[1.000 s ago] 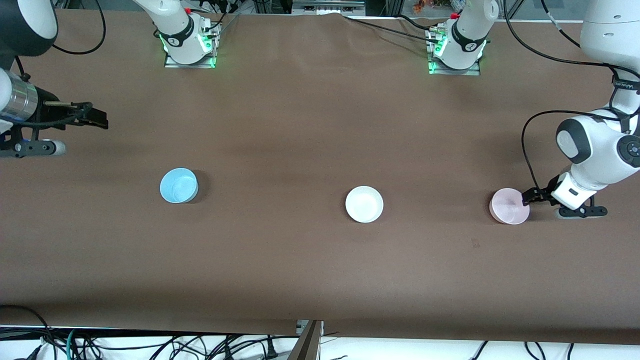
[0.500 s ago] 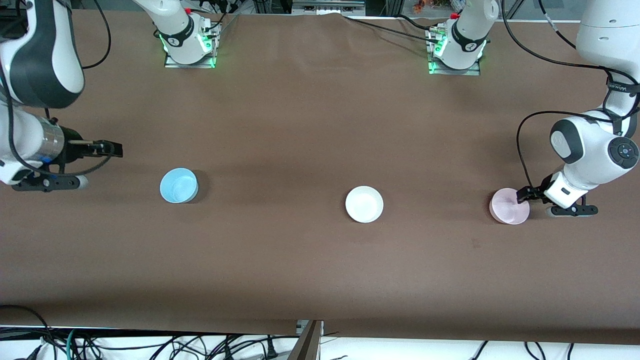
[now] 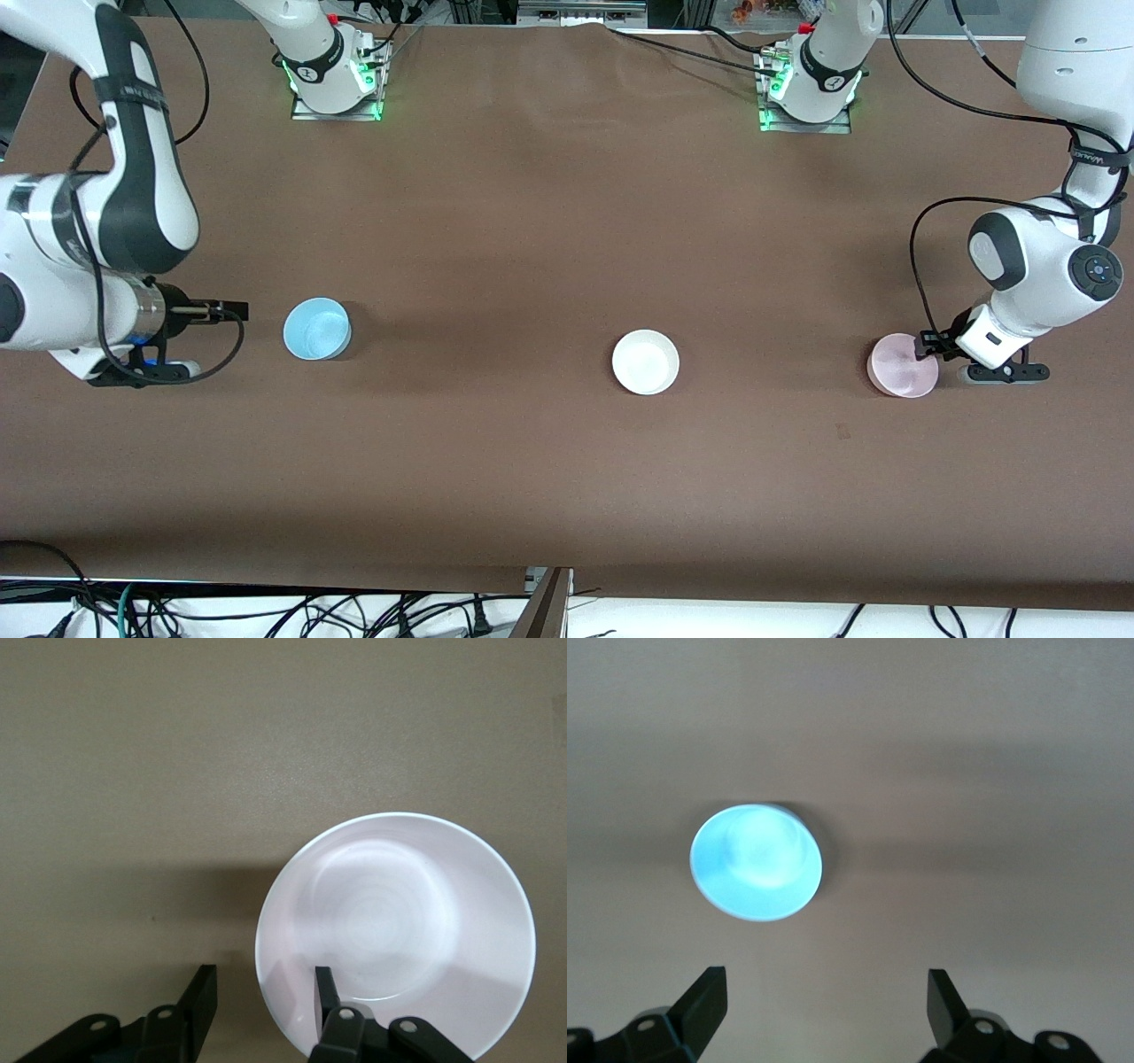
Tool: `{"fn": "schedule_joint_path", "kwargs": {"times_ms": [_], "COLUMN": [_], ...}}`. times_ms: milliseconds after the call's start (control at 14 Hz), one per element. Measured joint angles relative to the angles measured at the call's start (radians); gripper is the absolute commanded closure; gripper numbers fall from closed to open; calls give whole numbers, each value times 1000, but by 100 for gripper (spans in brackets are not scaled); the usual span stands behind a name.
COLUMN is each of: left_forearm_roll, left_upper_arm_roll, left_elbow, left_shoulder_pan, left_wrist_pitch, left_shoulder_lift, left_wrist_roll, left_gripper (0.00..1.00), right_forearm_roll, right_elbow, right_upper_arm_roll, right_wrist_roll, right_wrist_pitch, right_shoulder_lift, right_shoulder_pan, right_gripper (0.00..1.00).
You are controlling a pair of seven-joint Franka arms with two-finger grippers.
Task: Stack pink and blue bowls on white bowl
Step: 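Reach the left gripper to the pink bowl while the right gripper reaches the blue bowl, then close the left gripper on the pink rim while the right gripper grips the blue rim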
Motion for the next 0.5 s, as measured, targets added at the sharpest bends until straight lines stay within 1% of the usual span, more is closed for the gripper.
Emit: {"fn": "schedule_joint_path", "kwargs": {"times_ms": [143,286,500], "left_forearm_roll": [0,0,0], "left_upper_arm_roll": [0,-1,-1], "left_elbow": [0,0,0], "left_shoulder_pan": [-1,-1,-2], "left_wrist_pitch": [1,2,3], "left_shoulder_lift": [0,0,0], "left_wrist_roll": [0,0,0], "left_gripper": [55,58,63], "right_forearm_roll": [2,29,62], "right_elbow": [-1,-2,-8], "right_upper_arm_roll": [0,0,0], "right_wrist_roll": [0,1,1], "right_wrist_pitch": [53,95,131], "right_shoulder_lift": [49,92,128], "right_shoulder_pan": [-3,-9,-20], "right_gripper": [0,0,0]}}
